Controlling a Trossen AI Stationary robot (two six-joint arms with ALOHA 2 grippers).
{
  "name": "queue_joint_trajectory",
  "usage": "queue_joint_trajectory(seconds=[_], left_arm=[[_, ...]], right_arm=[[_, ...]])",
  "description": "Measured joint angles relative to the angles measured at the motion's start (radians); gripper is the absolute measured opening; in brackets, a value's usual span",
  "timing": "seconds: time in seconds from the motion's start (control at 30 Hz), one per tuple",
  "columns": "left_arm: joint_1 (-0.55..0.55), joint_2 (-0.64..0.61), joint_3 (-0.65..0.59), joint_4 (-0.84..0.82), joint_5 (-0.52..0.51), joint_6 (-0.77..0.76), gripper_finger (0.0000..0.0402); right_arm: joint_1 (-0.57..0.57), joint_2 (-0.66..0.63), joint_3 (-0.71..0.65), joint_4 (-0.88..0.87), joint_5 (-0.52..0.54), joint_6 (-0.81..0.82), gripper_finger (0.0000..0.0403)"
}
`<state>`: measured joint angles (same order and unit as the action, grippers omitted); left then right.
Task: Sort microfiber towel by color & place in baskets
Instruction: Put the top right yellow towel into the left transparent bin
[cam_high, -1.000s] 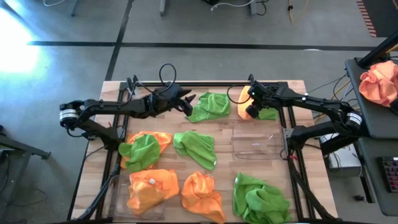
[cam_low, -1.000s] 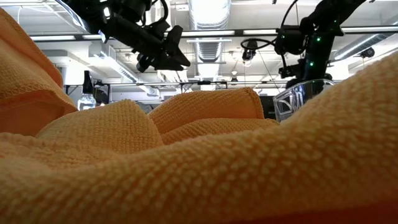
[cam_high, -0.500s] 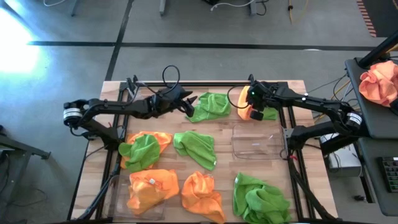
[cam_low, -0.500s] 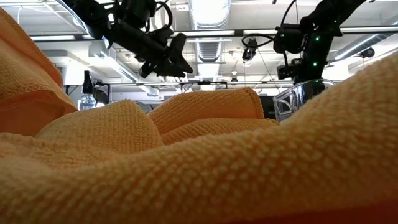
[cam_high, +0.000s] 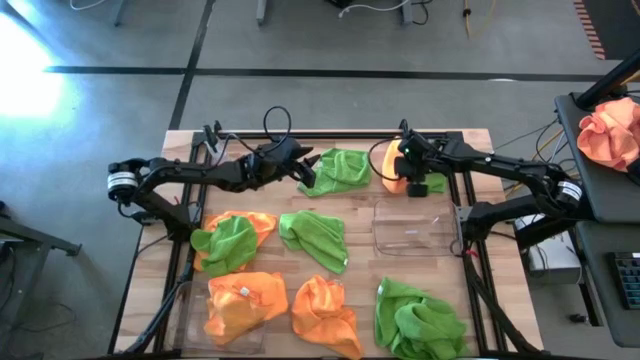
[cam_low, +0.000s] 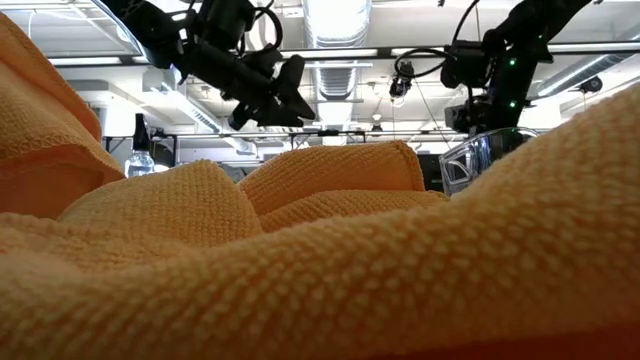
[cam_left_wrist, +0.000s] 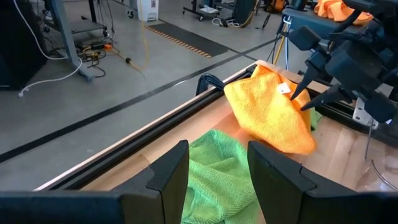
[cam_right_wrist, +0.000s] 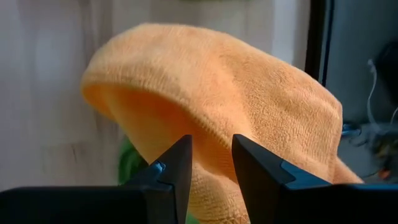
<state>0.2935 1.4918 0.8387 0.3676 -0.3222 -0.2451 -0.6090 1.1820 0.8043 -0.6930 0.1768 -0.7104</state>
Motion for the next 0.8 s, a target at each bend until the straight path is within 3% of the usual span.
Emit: queue_joint_trajectory(seconds=[0.23, 0.8], left_arm=[[0.000, 0.000, 0.000, 0.001, 0.000, -0.003, 0.0149], [0.000, 0.000, 0.000, 0.016, 0.000, -0.008, 0.0149]], right_arm=[[0.000, 0.000, -0.007, 0.007, 0.006, -0.134, 0.0116], [0.000, 0.000, -0.007, 0.080, 0.000, -0.090, 0.0106]])
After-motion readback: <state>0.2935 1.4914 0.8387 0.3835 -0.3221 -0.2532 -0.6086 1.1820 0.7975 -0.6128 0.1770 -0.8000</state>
